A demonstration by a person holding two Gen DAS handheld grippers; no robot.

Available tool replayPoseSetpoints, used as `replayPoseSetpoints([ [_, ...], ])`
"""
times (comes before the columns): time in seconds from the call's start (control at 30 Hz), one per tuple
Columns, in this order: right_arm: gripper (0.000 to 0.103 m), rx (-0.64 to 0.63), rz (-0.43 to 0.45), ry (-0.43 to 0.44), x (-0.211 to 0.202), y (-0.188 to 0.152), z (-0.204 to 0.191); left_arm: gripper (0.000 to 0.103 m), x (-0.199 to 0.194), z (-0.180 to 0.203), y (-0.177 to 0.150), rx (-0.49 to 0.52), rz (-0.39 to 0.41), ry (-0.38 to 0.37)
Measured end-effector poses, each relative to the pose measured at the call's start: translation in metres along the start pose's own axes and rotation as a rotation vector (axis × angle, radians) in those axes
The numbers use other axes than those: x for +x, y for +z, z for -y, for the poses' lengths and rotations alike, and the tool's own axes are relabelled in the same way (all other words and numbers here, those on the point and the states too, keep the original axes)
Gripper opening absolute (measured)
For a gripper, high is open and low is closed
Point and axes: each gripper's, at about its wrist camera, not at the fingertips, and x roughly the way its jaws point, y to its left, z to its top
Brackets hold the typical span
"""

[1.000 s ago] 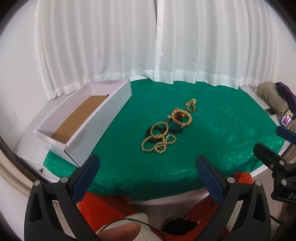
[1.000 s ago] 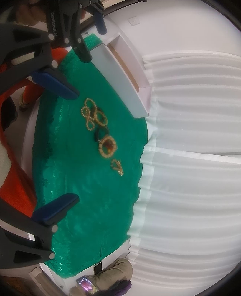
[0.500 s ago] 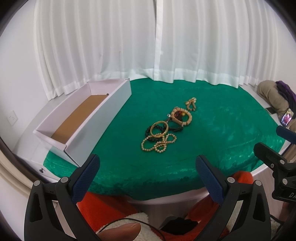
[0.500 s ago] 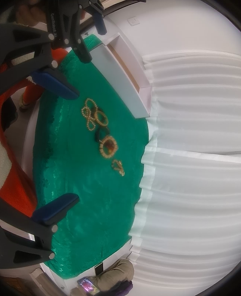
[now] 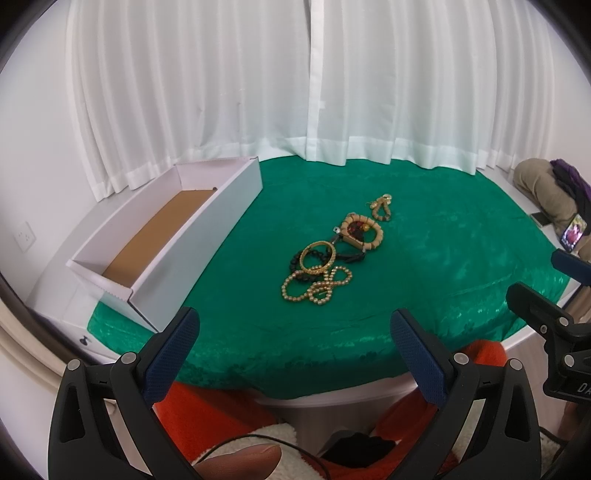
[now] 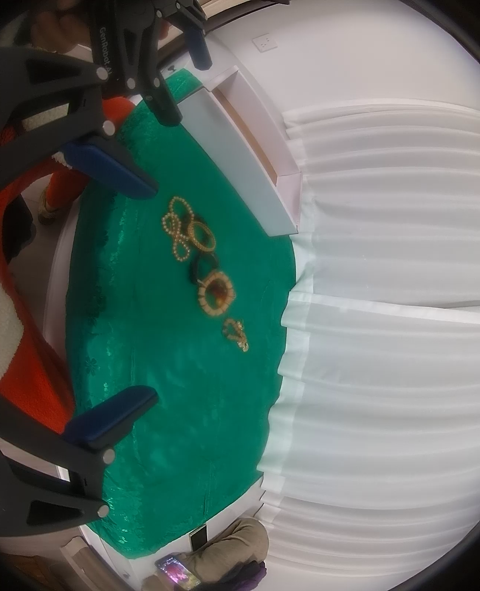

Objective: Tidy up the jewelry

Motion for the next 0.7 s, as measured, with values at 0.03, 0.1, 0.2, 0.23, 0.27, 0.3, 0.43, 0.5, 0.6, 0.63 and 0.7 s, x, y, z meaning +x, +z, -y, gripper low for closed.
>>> replayPoseSetpoints([
  [0.03,0.103,0.000,0.000,0.001,-0.0001,0.0000,0.0000,0.103,-0.0001,-0.0002,-0.0002,0.001,0.000,0.000],
  [0.1,0.103,0.001,0.000,0.000,-0.0004,-0.0001,-0.0001,0.103,0.0000,0.0001,0.0001,0.000,-0.001,0.000],
  [0.2,0.103,0.003,0.001,0.000,-0.0007,-0.0004,0.0001,0.103,0.0001,0.0001,-0.0005,0.001,-0.001,0.000],
  [0.23,0.103,0.001,0.001,0.000,0.0000,-0.0003,0.0003,0.103,0.0000,-0.0002,-0.0008,0.001,0.000,0.001],
  [0.27,0.103,0.000,0.002,-0.001,-0.0002,-0.0004,0.0002,0.103,0.0000,-0.0001,-0.0007,0.002,-0.001,0.001],
  [0.3,0.103,0.001,0.001,-0.001,-0.0001,-0.0003,0.0005,0.103,0.0002,0.0003,-0.0003,0.001,-0.001,0.001],
  [0.43,0.103,0.003,0.001,0.001,-0.0004,-0.0005,0.0006,0.103,0.0002,0.0000,0.0001,0.001,-0.001,0.002],
  [0.5,0.103,0.003,0.002,0.002,-0.0004,-0.0004,0.0007,0.103,0.0008,0.0005,-0.0004,0.003,-0.001,0.002],
  [0.6,0.103,0.004,0.001,0.002,-0.0003,-0.0003,0.0012,0.103,0.0011,-0.0001,-0.0010,0.004,-0.001,0.003],
  [0.63,0.103,0.004,0.001,0.003,-0.0005,-0.0004,0.0013,0.103,0.0009,0.0005,-0.0009,0.005,-0.001,0.003],
  [0.7,0.103,0.004,0.001,0.003,-0.0010,-0.0004,0.0008,0.103,0.0008,0.0005,-0.0010,0.005,-0.001,0.003],
])
